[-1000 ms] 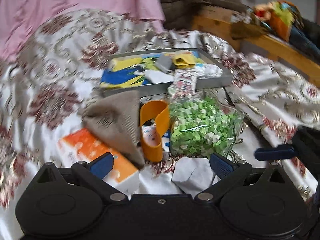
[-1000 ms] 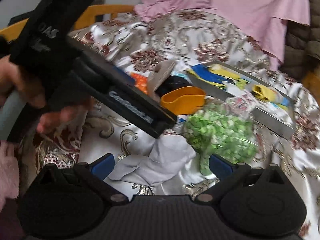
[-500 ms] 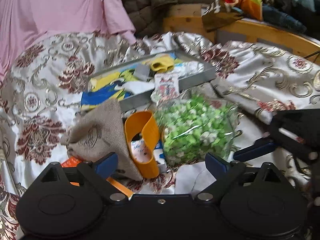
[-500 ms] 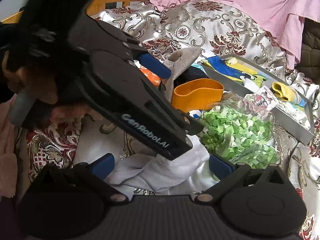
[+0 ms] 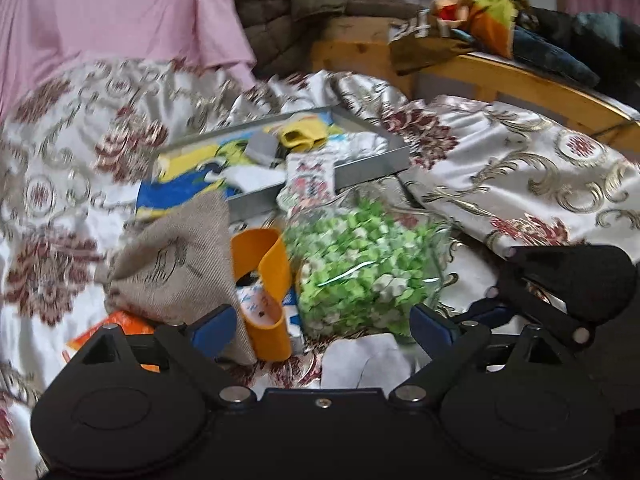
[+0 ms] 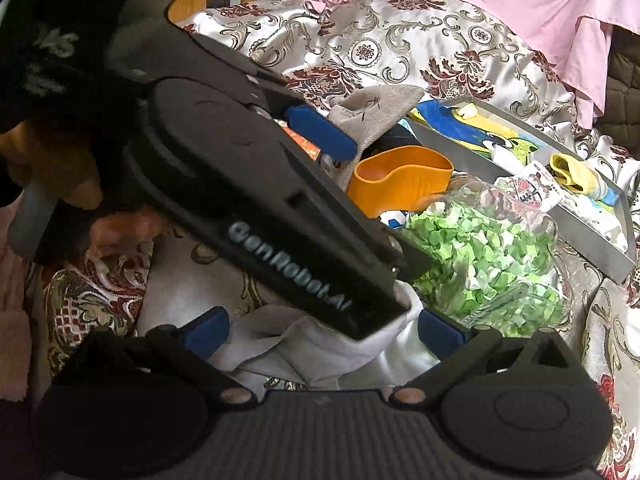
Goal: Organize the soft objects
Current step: 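Grasp the orange silicone piece with the left tool while the right grasps the white cloth, then carry both items into the painted tray and open both tools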
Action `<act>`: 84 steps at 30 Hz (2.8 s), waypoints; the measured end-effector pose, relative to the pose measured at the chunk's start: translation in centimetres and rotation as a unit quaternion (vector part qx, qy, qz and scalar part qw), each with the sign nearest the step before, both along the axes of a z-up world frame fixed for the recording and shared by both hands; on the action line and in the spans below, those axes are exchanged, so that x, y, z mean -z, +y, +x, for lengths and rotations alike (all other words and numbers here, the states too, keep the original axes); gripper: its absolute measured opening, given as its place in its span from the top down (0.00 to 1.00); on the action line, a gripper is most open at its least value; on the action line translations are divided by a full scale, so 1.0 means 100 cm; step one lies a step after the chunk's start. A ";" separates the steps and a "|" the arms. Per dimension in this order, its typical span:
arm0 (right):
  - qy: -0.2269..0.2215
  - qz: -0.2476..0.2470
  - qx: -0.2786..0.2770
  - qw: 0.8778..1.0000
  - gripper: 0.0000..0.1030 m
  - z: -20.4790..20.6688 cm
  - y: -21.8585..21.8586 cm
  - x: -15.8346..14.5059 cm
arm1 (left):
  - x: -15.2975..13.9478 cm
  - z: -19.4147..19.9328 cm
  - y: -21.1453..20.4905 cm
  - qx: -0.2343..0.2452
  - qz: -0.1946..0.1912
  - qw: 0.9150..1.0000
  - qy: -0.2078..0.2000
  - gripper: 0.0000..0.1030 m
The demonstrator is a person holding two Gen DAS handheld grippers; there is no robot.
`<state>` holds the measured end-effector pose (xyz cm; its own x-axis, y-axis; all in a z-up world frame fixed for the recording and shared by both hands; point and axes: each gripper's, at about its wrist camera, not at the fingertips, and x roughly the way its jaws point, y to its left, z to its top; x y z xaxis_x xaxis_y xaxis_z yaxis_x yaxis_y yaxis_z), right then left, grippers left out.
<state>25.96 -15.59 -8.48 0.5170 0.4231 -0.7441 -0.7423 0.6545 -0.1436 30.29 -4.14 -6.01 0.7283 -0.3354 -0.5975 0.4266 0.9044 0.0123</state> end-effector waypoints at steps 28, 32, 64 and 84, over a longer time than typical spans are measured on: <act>0.003 0.007 0.001 1.000 0.01 0.009 0.007 0.002 | 0.001 0.032 0.009 -0.046 -0.008 0.999 -0.008 0.06; 0.008 0.007 0.006 1.000 0.04 0.012 0.008 0.004 | 0.008 0.039 0.013 -0.044 -0.027 0.998 0.036 0.10; 0.056 0.003 0.083 0.995 0.65 0.032 0.001 0.015 | 0.023 0.037 0.022 -0.063 -0.004 0.996 0.055 0.77; -0.031 0.131 0.147 0.980 0.83 0.008 -0.047 -0.069 | -0.041 -0.026 0.025 -0.078 -0.076 0.994 -0.004 0.79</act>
<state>26.73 -20.33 -1.55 0.6859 0.4221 -0.5928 -0.5114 0.8591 0.0200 27.65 -1.64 -1.92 0.7834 -0.3030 -0.5427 0.2808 0.9515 -0.1260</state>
